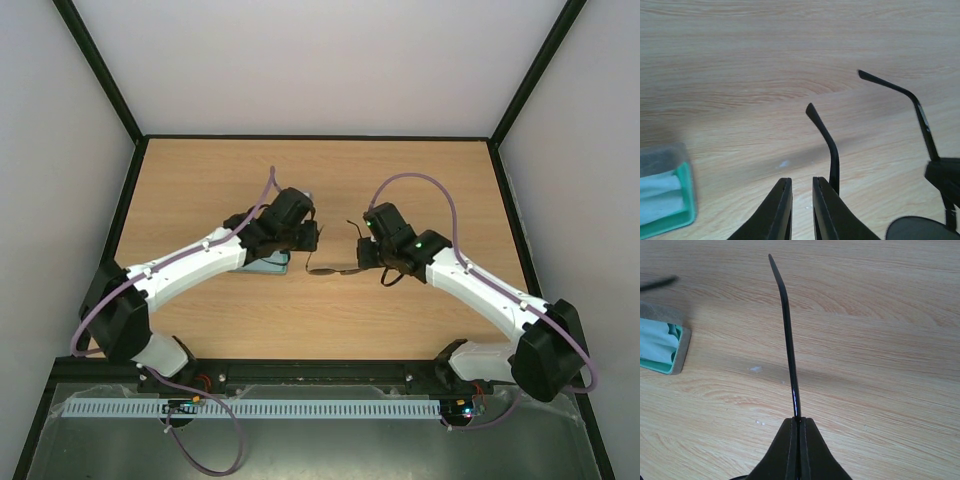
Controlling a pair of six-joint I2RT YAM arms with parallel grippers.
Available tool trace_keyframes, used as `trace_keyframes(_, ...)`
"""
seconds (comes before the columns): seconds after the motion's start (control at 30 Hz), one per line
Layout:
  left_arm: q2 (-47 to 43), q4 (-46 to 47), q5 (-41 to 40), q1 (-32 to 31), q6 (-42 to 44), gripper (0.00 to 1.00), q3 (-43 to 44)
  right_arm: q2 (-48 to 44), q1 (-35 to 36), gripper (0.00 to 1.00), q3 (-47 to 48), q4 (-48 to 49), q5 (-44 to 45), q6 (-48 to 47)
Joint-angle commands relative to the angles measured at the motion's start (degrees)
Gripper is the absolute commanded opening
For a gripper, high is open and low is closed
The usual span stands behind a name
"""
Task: Organize the sunglasses
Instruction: Fold the sunglasses.
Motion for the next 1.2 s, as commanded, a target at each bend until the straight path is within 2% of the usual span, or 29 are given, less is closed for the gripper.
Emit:
trace_keyframes(0.0,1.5,1.9,2.2,-2.8,-1.1,0.13,-0.1,1.1,0.1,0.01,2.5,-2.0,0.5,0.6)
trace_keyframes(0.33,4.6,7.2,10.2,-7.9,-1.3,0.13,-0.8,2.2,0.1,0.01,3.5,-1.9,0.4,1.6)
trace_keyframes(0.57,4.6,10.9,16.7,-7.6,-0.6,0.13,-2.1,1.9,0.1,0.01,2.9,-1.7,0.1,1.7)
trace_keyframes(0.67,2.5,9.3,14.3,-5.6,-0.6,0.14,-1.9,1.7,0.1,0.01,2.3,-1.8,0.2,1.7)
trace_keyframes(0.83,-7.5,4.4,3.4,-0.5,-1.2,0.31,-1.2,1.7,0.1,0.01,1.3,-1.6,0.8,2.0)
trace_keyframes(0.9,-11.9,2.5,0.3,0.7,-1.8,0.33,-1.5,2.4,0.1,0.01,1.1,-1.5,1.6,2.7)
trace_keyframes(1.0,-17.1,-0.8,-2.0,0.9,-4.4,0.32,-3.8,4.8,0.1,0.01,1.5,-2.3,4.2,4.5)
trace_keyframes(1.17,-24.6,2.3,0.9,-2.6,-11.2,0.22,-17.9,7.1,-1.0,0.01,-1.0,-0.7,6.3,6.6)
